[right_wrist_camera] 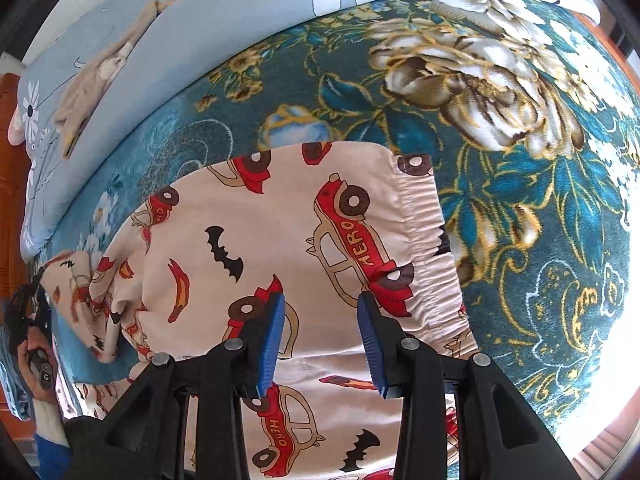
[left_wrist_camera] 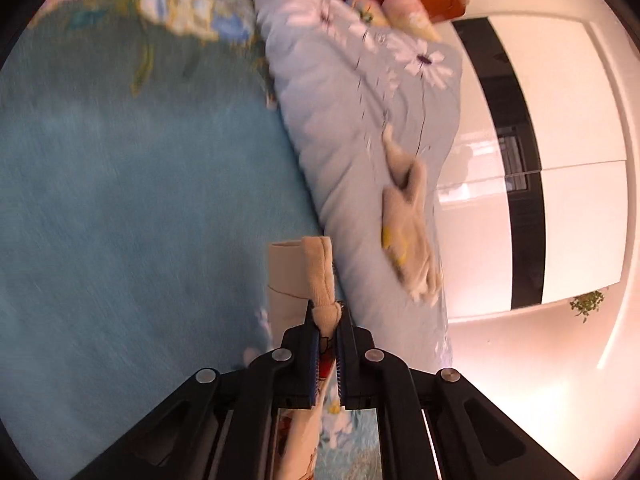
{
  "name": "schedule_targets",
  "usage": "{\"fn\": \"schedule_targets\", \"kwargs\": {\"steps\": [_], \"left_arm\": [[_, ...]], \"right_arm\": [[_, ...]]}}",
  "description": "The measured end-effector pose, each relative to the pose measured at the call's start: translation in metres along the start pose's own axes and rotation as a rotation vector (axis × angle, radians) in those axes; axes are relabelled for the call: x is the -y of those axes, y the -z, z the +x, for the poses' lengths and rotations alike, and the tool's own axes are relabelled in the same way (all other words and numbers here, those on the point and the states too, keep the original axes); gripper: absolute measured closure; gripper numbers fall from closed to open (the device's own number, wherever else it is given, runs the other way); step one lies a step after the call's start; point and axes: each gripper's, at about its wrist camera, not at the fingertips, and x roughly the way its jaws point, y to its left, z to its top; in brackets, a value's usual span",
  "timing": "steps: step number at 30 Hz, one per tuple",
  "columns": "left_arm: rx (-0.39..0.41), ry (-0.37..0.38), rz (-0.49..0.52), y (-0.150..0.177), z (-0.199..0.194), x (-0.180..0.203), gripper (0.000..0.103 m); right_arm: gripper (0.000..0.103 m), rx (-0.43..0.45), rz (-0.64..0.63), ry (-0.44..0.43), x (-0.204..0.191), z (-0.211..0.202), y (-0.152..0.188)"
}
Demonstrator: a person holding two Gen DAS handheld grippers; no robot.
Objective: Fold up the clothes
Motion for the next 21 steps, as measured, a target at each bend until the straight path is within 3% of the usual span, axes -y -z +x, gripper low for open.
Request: {"fn": "schedule_targets", "kwargs": {"steps": [2, 4, 7, 9, 11, 14, 17, 19, 21], "left_arm": [[0.037, -0.071, 0.023, -0.026, -0.029, -0.011, 0.096], [0.015, -0.149, 0.009, -0.044, -0.048, -0.034, 0.096], [-0.036, -0.295, 0.005, -0.045, -0.067, -0.074, 0.096], [-0.07, -0.353, 0.006, -0.035, -0.069, -0.094, 0.096], [-0.089, -0.372, -0.012, -0.028, -0.071, -0.11, 0.096], [-0.092, -0.332, -0.086, -0.025, -0.079, -0.127, 0.096], [-0.106, -0.374, -0.048, -0.025, -0.075, -0.119, 0.095], [-0.117, -0.407, -0.017, -0.026, -0.07, -0.112, 0.095], [-0.125, -0.423, -0.013, -0.028, -0.067, -0.108, 0.095]], "right_arm": [[0.064, 0.013, 0.001, 0.001, 0.003, -0.001, 0.0], [0.064, 0.019, 0.009, 0.005, 0.007, 0.001, 0.0], [0.064, 0.017, 0.042, 0.001, 0.014, 0.008, -0.002], [0.064, 0.02, 0.076, -0.03, 0.018, 0.01, -0.003], [0.064, 0.028, 0.077, -0.038, 0.019, 0.01, -0.006], [0.064, 0.056, 0.063, -0.05, 0.02, 0.006, -0.014], [0.064, 0.098, 0.047, -0.067, 0.023, 0.001, -0.032], [0.062, 0.08, 0.04, -0.099, 0.027, 0.008, -0.048], [0.061, 0.051, 0.015, -0.069, 0.031, 0.018, -0.059]]}}
